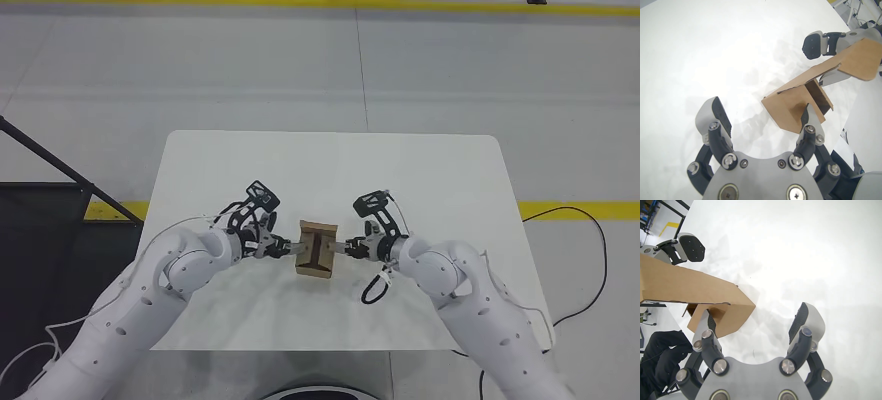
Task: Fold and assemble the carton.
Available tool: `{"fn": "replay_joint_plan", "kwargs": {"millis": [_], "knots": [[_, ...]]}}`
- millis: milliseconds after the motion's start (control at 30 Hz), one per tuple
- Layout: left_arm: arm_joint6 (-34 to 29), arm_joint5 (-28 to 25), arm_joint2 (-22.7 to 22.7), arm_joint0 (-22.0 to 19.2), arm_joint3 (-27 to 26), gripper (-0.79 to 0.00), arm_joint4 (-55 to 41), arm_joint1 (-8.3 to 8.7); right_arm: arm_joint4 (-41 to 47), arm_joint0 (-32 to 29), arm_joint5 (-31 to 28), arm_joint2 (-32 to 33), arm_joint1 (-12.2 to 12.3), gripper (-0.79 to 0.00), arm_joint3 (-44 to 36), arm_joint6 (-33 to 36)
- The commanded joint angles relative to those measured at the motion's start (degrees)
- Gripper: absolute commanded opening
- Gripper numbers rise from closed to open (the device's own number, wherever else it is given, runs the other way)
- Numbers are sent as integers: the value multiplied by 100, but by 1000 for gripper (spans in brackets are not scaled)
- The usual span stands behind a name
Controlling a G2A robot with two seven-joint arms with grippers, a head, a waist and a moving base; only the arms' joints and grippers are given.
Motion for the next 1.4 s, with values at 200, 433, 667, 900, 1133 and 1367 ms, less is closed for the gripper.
{"fn": "replay_joint_plan", "kwargs": {"millis": [200, 433, 667, 900, 1133, 1367], "knots": [[-86, 99, 101, -81, 44, 0, 80, -65, -132, 107, 182, -154, -64, 0, 37, 36], [-141, 145, 151, -118, 67, 0, 135, -110, -242, 133, 206, -200, -92, 0, 52, 80], [-250, 211, 219, -161, 73, 0, 204, -155, -343, 116, 156, -200, -103, 0, 5, 106], [-304, 273, 257, -208, 102, 0, 229, -204, -471, 115, 124, -225, -120, 0, -27, 167], [-324, 274, 279, -227, 133, 0, 246, -241, -580, 136, 167, -290, -152, 0, -32, 225], [-342, 276, 332, -262, 191, 0, 282, -288, -690, 171, 218, -357, -187, 0, -9, 295]]}}
